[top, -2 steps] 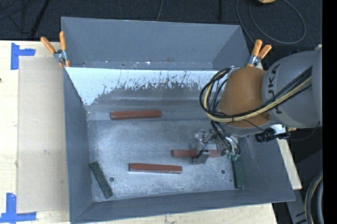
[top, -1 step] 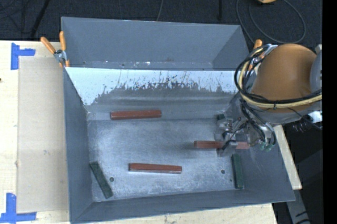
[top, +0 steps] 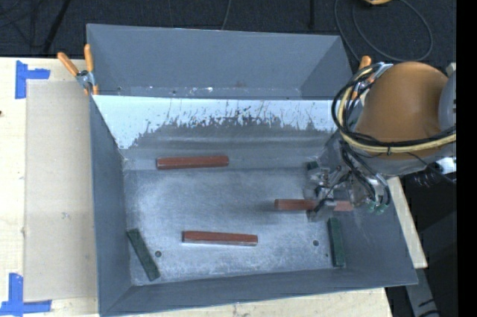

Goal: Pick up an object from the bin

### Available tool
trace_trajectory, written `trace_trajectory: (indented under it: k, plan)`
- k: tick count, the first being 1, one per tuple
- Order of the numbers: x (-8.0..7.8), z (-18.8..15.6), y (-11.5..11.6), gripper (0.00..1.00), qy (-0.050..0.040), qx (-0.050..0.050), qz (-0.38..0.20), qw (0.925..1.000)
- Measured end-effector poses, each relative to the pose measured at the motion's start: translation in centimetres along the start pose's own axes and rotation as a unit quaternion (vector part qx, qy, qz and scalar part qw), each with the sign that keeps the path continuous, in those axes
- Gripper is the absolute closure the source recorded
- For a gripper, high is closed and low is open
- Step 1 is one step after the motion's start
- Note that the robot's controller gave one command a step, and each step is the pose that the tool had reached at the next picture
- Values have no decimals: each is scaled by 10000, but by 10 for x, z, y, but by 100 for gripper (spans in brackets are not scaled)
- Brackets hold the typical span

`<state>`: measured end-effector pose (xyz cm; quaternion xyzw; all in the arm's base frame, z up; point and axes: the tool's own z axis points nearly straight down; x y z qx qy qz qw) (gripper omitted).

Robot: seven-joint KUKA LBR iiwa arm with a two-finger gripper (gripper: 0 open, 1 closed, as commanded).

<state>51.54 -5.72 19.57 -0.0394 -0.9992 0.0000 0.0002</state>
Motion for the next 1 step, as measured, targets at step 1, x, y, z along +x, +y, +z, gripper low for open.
trace_trajectory:
  k: [1]
  plan:
    - [-7, -17, 1, 100, 40, -5, -675, 9977]
